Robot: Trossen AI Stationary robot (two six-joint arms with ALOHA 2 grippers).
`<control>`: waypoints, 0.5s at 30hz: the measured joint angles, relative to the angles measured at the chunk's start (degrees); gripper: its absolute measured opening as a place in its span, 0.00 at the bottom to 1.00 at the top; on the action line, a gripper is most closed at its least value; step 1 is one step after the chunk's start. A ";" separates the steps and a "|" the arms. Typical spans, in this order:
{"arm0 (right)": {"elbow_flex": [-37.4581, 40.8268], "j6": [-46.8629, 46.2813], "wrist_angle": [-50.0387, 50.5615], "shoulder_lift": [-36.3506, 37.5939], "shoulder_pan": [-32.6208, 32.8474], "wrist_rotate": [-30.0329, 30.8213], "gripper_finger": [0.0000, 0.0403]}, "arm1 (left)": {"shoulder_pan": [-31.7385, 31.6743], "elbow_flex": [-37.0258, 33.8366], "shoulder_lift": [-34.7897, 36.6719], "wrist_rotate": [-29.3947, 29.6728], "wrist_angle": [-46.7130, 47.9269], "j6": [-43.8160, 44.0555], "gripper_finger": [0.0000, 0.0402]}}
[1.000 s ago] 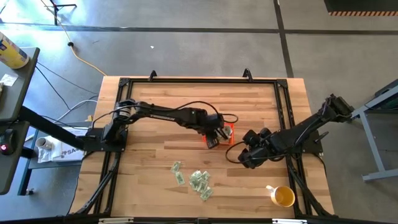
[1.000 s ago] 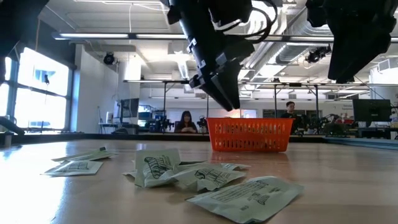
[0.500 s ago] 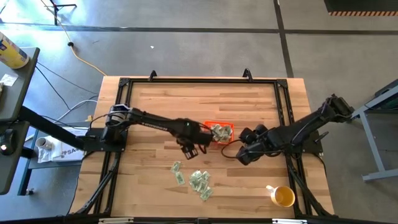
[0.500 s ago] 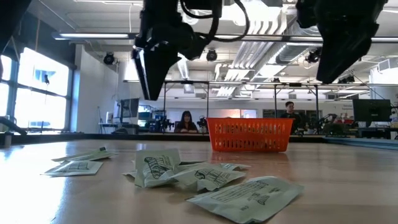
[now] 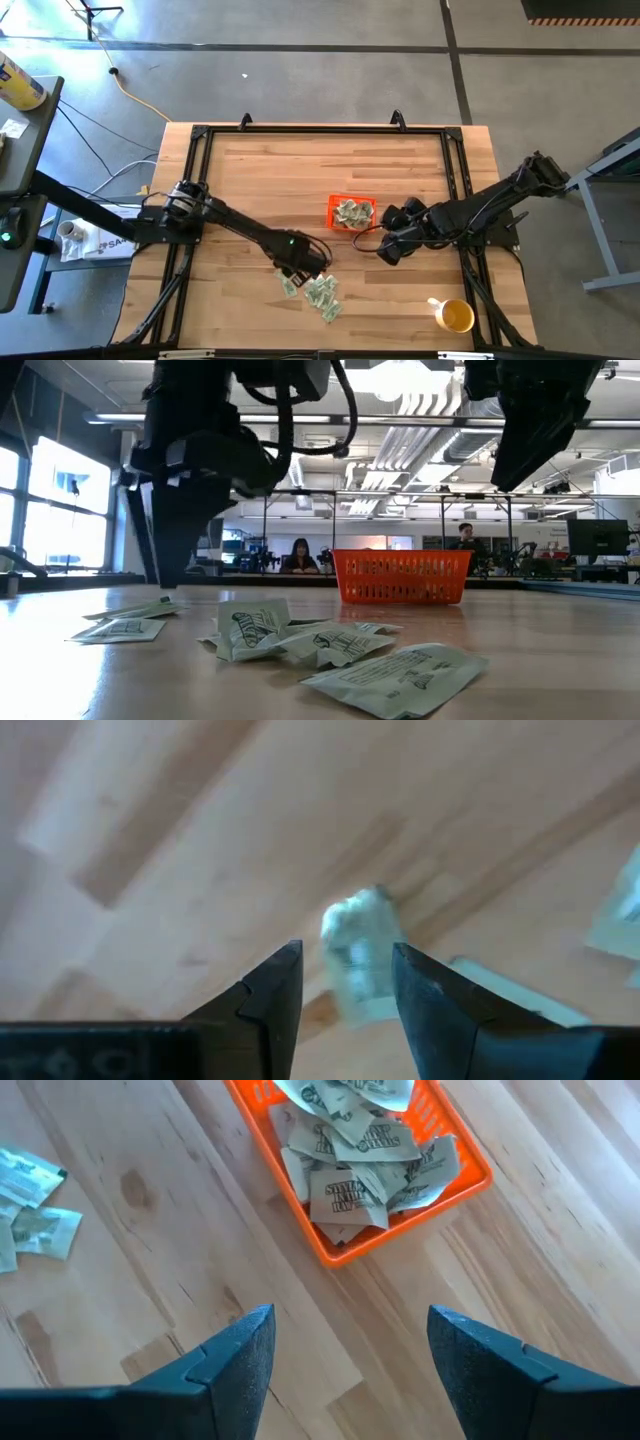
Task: Pick and place Stevia / Truvia into bins
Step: Put the white stevia packet into the orange bin
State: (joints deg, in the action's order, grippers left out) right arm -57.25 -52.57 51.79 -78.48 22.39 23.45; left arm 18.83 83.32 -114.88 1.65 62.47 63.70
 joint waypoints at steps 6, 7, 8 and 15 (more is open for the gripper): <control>0.00 1.22 0.00 0.00 0.00 -0.63 0.63 | 1.13 -2.91 0.01 -0.57 -3.67 4.07 0.49; 0.00 1.46 0.00 0.00 0.00 -0.88 0.63 | 1.09 -3.45 0.01 -0.75 -3.76 4.09 0.50; 0.00 1.62 0.00 0.00 0.00 -1.11 0.63 | 1.09 -4.10 0.01 -0.91 -4.20 4.09 0.50; 0.00 1.64 0.08 0.00 0.00 -1.93 0.63 | 1.00 -8.08 0.58 -1.98 -9.90 3.58 0.47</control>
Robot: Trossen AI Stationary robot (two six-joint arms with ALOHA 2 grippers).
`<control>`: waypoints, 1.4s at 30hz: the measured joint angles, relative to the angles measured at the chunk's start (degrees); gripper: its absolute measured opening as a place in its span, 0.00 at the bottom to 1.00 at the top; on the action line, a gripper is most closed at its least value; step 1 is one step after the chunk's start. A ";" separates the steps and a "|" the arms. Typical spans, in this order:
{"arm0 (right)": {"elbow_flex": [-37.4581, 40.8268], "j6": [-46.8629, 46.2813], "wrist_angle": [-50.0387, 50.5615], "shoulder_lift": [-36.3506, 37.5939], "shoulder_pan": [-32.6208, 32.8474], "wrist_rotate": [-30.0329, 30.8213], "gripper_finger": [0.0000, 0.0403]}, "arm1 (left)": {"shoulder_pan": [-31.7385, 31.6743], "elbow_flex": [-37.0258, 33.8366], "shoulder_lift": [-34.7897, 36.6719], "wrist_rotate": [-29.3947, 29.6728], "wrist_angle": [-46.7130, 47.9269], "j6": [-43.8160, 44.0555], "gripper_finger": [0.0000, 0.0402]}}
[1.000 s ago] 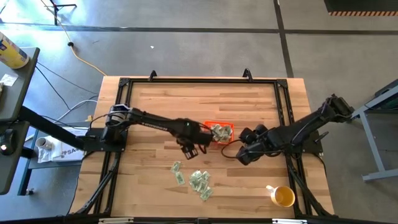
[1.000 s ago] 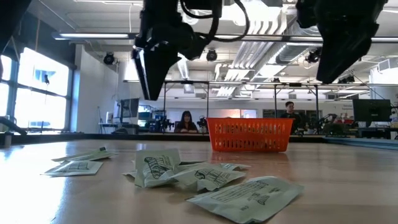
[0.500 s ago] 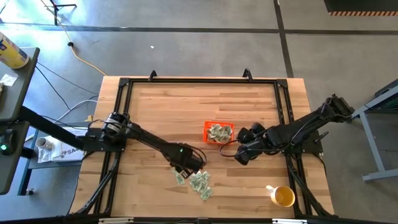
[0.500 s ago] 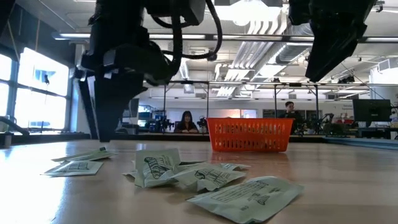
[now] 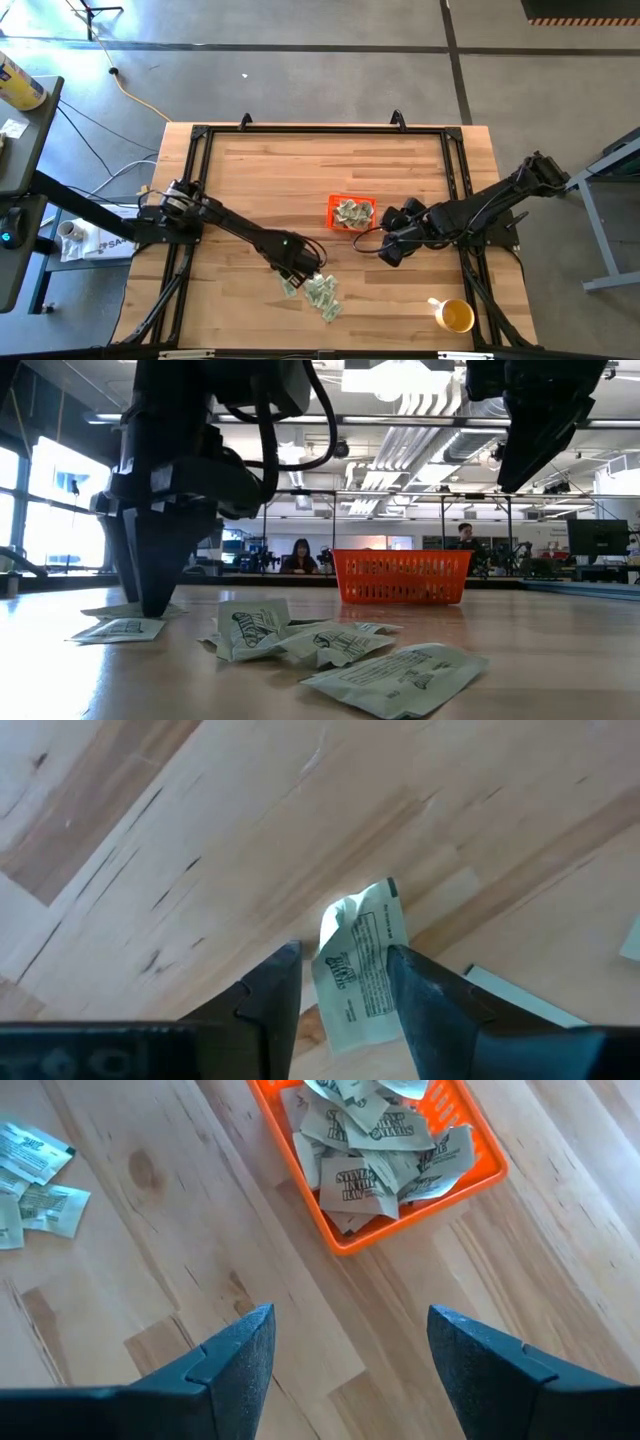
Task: Pick and place Stevia / Truvia into bins
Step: Put the white stevia packet into the orange bin
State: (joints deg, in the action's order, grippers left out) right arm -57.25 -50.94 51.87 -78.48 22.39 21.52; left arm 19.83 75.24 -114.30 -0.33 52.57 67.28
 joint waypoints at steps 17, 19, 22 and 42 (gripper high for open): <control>0.00 -6.94 10.82 0.00 4.33 7.10 0.63 | -9.73 12.19 0.44 12.65 1.80 -22.10 0.06; 0.00 -10.88 11.90 0.00 5.69 7.41 0.63 | -10.47 15.92 0.61 13.24 3.14 -25.45 0.06; 0.00 -15.51 12.70 0.00 7.59 7.52 0.63 | -11.96 20.96 0.57 15.89 1.44 -31.63 0.08; 0.00 -21.07 13.88 0.00 9.49 5.35 0.63 | -23.22 23.37 -7.53 5.58 -12.92 -49.18 0.08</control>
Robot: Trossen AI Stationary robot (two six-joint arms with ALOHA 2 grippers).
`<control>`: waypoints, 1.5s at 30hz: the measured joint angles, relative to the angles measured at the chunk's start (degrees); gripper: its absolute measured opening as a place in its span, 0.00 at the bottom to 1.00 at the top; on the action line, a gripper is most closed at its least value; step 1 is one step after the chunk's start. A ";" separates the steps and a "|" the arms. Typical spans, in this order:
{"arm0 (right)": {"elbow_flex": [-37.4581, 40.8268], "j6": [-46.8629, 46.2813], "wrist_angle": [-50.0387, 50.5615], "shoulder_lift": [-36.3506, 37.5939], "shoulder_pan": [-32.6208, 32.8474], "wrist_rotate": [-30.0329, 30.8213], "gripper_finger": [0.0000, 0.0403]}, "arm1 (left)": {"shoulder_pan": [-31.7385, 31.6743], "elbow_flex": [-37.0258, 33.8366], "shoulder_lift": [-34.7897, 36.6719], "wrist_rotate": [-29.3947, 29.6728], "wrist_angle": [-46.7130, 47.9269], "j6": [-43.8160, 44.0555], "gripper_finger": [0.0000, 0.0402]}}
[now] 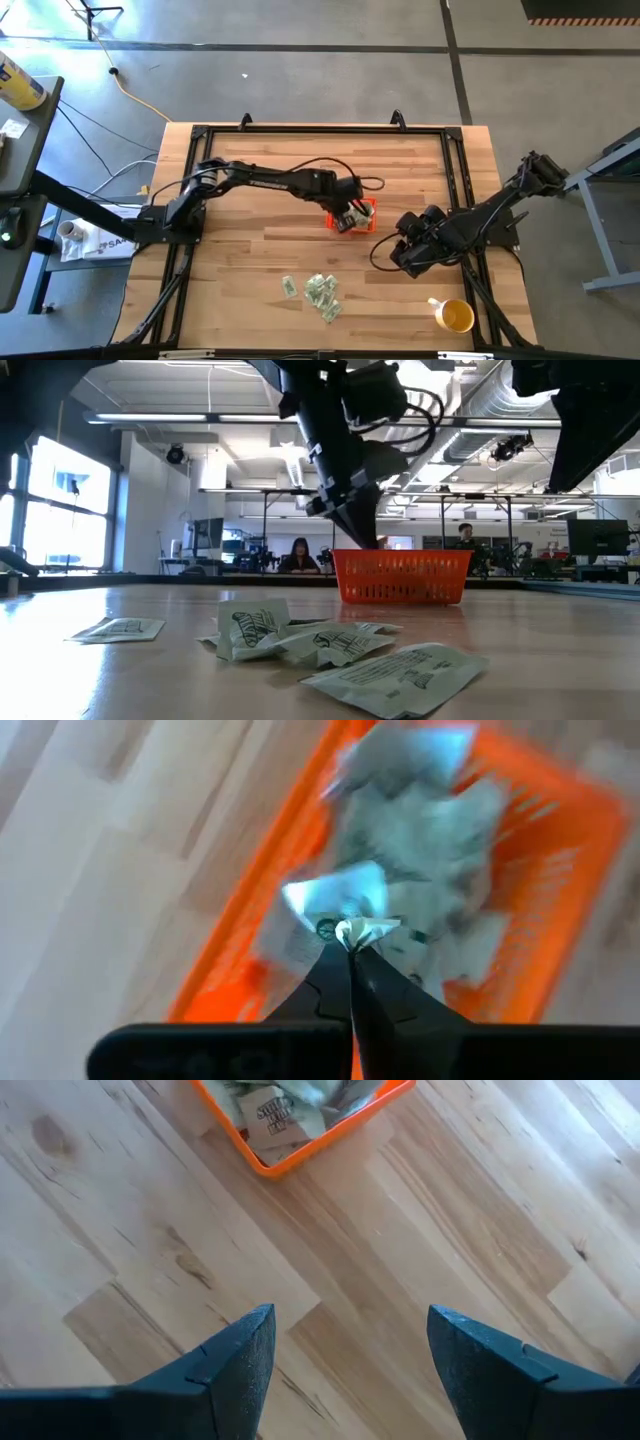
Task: Pick and place Stevia / Truvia into bins
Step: Put the white stevia packet into the orange bin
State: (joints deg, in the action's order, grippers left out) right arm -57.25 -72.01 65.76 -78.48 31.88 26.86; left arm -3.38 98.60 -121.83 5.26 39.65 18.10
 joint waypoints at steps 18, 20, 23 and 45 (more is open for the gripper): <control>0.00 0.42 0.90 -0.02 0.00 1.75 0.63 | 1.67 0.24 -0.48 0.38 1.79 0.23 0.37; 0.00 0.44 0.90 -0.02 0.00 1.95 0.63 | 1.62 1.29 -0.50 0.37 2.71 0.34 0.39; 0.00 0.44 0.90 -0.02 0.00 2.20 0.63 | 1.63 3.12 -0.49 0.30 2.82 0.36 0.40; 0.00 1.50 1.20 -0.02 0.00 2.11 0.63 | 2.32 15.96 -0.49 0.28 16.74 1.65 0.69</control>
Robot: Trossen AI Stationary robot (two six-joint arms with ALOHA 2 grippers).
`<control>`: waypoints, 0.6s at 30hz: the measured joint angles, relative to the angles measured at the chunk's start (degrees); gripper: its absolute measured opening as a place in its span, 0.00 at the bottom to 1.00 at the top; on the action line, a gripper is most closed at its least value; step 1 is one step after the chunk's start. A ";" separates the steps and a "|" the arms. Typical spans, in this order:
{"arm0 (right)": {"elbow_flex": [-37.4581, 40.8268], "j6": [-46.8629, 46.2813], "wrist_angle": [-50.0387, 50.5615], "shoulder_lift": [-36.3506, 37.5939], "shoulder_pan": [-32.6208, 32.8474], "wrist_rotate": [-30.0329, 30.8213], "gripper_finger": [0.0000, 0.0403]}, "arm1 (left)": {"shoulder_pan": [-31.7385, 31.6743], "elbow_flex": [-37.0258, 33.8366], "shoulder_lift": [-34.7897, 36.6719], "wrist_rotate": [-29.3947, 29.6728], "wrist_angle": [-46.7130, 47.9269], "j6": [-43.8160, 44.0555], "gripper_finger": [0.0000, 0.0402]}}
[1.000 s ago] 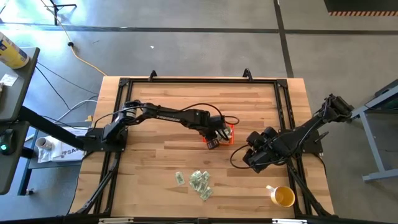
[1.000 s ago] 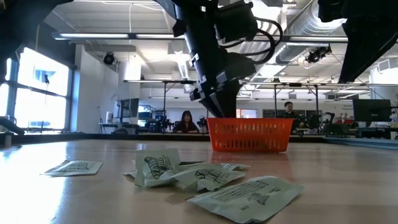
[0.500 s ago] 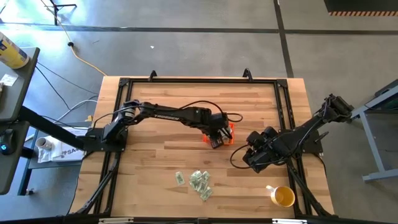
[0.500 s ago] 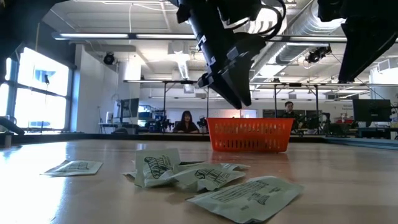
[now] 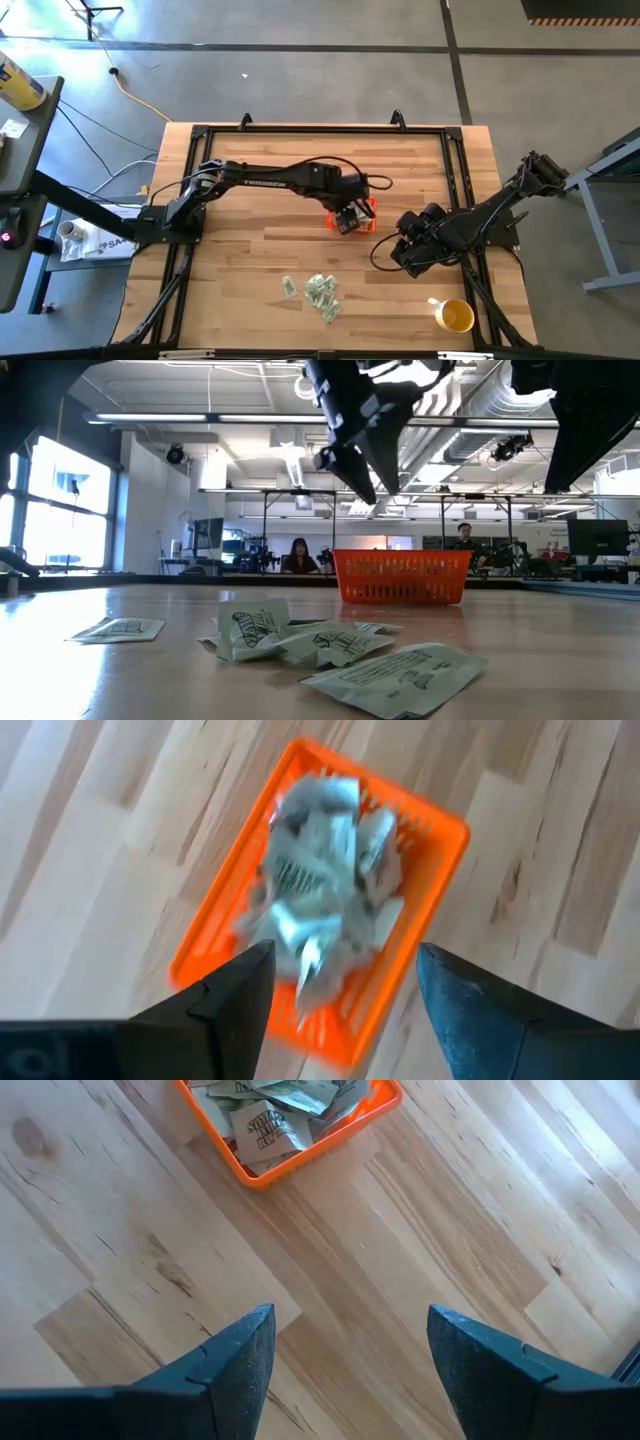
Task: Pick and place Stevia / Truvia into bins
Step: Put the white stevia packet into the orange bin
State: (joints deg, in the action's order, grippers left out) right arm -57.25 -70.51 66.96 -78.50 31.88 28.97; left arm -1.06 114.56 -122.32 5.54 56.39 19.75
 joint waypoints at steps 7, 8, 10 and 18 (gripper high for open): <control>0.00 0.03 -0.74 0.00 0.00 0.62 0.63 | 4.01 2.95 0.00 7.49 18.64 3.23 0.70; 0.00 0.03 -1.00 0.00 0.00 0.74 0.63 | 4.94 2.95 0.00 8.56 20.71 4.34 0.70; 0.00 0.09 -1.76 0.00 0.00 1.14 0.63 | 6.88 2.86 0.00 10.09 23.17 7.10 0.70; 0.00 5.47 -7.44 -2.76 -1.29 0.50 0.63 | 12.91 -2.33 0.22 11.53 23.54 15.42 0.70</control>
State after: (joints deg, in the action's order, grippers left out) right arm -57.25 -65.04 59.52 -81.26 30.59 29.48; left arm 11.85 112.23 -122.10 17.07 79.93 35.16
